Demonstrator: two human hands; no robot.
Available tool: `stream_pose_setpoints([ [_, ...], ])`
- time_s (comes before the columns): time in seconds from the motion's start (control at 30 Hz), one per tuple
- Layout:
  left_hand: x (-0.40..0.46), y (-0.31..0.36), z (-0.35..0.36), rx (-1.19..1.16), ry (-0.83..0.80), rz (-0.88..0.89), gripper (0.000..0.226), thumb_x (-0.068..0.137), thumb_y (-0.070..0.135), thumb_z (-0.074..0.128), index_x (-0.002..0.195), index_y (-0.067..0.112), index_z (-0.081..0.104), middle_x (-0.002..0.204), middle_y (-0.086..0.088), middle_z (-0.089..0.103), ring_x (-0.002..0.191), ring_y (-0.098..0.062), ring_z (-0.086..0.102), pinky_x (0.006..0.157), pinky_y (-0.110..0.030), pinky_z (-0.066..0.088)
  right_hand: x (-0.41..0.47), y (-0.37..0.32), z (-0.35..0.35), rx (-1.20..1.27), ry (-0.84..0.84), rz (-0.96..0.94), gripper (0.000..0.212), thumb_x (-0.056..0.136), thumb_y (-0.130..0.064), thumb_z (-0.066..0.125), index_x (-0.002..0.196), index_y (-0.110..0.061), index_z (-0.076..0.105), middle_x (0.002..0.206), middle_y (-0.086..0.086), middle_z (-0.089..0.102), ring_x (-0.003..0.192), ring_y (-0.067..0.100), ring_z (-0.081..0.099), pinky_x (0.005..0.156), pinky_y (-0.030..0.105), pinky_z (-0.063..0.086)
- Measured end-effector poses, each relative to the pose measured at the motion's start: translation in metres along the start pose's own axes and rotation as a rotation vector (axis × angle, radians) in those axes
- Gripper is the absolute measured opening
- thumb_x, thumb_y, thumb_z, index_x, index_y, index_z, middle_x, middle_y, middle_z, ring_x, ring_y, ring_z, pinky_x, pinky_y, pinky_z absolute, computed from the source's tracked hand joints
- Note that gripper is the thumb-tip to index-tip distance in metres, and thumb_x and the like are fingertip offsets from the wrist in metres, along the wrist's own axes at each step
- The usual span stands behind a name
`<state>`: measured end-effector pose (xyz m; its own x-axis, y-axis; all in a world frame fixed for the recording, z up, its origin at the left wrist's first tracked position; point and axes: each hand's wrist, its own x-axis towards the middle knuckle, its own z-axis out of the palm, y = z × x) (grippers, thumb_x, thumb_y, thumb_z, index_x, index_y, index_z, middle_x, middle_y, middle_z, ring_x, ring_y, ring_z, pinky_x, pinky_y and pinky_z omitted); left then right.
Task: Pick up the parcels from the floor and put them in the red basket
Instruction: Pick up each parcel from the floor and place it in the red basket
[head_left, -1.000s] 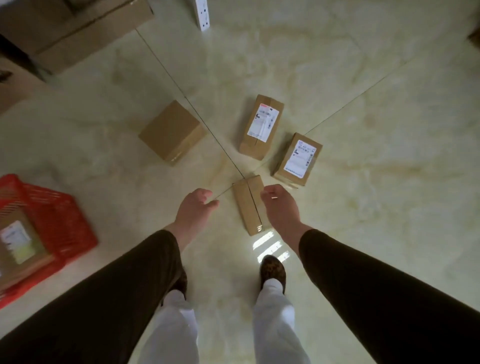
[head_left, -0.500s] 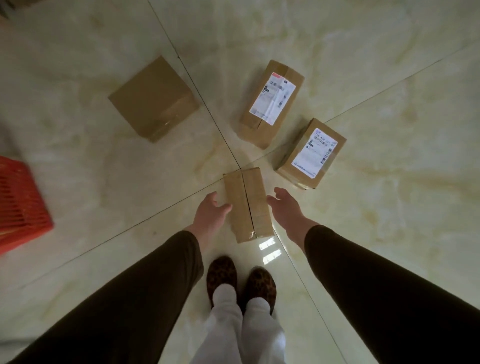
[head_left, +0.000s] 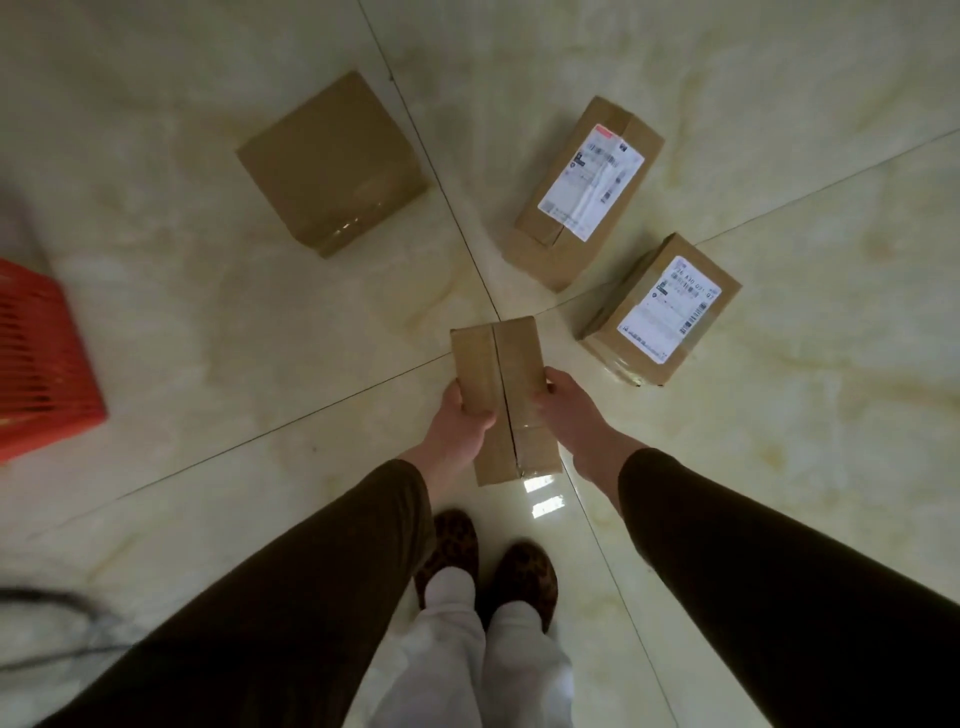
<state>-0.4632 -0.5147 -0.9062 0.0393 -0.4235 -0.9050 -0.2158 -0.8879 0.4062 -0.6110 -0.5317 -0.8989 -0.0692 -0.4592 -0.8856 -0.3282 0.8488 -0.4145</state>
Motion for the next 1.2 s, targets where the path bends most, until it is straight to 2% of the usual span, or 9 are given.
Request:
stream_pose_setpoints([
  [0.07,-0.02,0.007,-0.012,-0.018,0.026,0.022,0.068,0.097,0.013,0.059,0.155,0.022,0.024,0.13,-0.008,0.058,0.112,-0.026,0.059,0.095,-0.041,0.05,-0.02,-0.014,0.003,0.029,0.008,-0.03,0.034,0.1,-0.023,0.047,0.133,-0.025,0.058,0.114,0.001,0.065,0.104,0.022,0.062,0.081,0.031,0.049],
  [0.2,-0.069,0.024,-0.042,-0.088,0.116,0.07,0.061,0.101,0.015,0.055,0.154,0.026,0.028,0.135,-0.011,0.056,0.12,-0.03,0.058,0.102,-0.049,0.049,-0.067,-0.047,0.015,0.085,0.019,-0.085,0.038,0.101,-0.024,0.05,0.138,-0.028,0.056,0.131,0.005,0.06,0.113,0.025,0.063,0.094,0.043,0.056],
  [0.33,-0.122,0.036,-0.083,-0.128,0.222,0.11,0.058,0.102,0.015,0.054,0.153,0.028,0.031,0.133,-0.008,0.054,0.113,-0.026,0.057,0.095,-0.04,0.049,-0.121,-0.083,0.041,0.036,0.032,-0.166,0.042,0.104,-0.016,0.047,0.145,-0.027,0.051,0.134,0.003,0.058,0.116,0.025,0.061,0.101,0.047,0.054],
  [0.47,-0.167,0.037,-0.133,-0.172,0.261,0.142,0.057,0.102,0.018,0.053,0.153,0.032,0.03,0.137,-0.009,0.051,0.121,-0.03,0.056,0.104,-0.053,0.048,-0.165,-0.117,0.077,-0.024,0.044,-0.228,0.042,0.106,-0.018,0.047,0.146,-0.03,0.048,0.136,0.003,0.053,0.121,0.024,0.055,0.1,0.042,0.05],
  [0.57,-0.194,0.031,-0.176,-0.249,0.268,0.175,0.057,0.102,0.021,0.052,0.153,0.034,0.03,0.139,-0.007,0.049,0.124,-0.03,0.055,0.105,-0.055,0.048,-0.194,-0.141,0.115,-0.047,0.026,-0.255,0.041,0.106,-0.02,0.047,0.146,-0.031,0.046,0.137,0.004,0.053,0.122,0.026,0.055,0.103,0.047,0.05],
  [0.7,-0.223,0.015,-0.238,-0.348,0.28,0.195,0.057,0.102,0.021,0.052,0.152,0.035,0.029,0.137,-0.002,0.052,0.122,-0.029,0.056,0.102,-0.053,0.05,-0.224,-0.168,0.171,-0.07,-0.015,-0.276,0.039,0.107,-0.023,0.046,0.145,-0.033,0.043,0.139,0.0,0.053,0.123,0.024,0.054,0.106,0.048,0.047],
  [0.87,-0.251,-0.009,-0.315,-0.419,0.335,0.196,0.058,0.102,0.02,0.053,0.151,0.039,0.03,0.137,-0.003,0.053,0.12,-0.028,0.057,0.103,-0.053,0.049,-0.253,-0.196,0.244,-0.058,-0.085,-0.283,0.038,0.107,-0.025,0.045,0.143,-0.036,0.044,0.137,-0.003,0.054,0.118,0.022,0.055,0.097,0.044,0.047],
  [1.0,-0.257,-0.025,-0.365,-0.461,0.377,0.182,0.058,0.102,0.016,0.053,0.152,0.037,0.032,0.135,-0.004,0.054,0.118,-0.024,0.056,0.097,-0.043,0.05,-0.263,-0.215,0.292,-0.06,-0.141,-0.279,0.041,0.107,-0.022,0.047,0.145,-0.035,0.044,0.134,-0.001,0.056,0.112,0.02,0.058,0.078,0.034,0.051],
  [1.2,-0.255,-0.046,-0.427,-0.53,0.43,0.182,0.06,0.102,0.014,0.052,0.154,0.034,0.031,0.141,-0.003,0.052,0.124,-0.024,0.053,0.096,-0.038,0.046,-0.262,-0.247,0.358,-0.163,-0.19,-0.308,0.043,0.107,-0.023,0.047,0.148,-0.035,0.044,0.141,0.0,0.055,0.121,0.024,0.057,0.095,0.042,0.052],
])
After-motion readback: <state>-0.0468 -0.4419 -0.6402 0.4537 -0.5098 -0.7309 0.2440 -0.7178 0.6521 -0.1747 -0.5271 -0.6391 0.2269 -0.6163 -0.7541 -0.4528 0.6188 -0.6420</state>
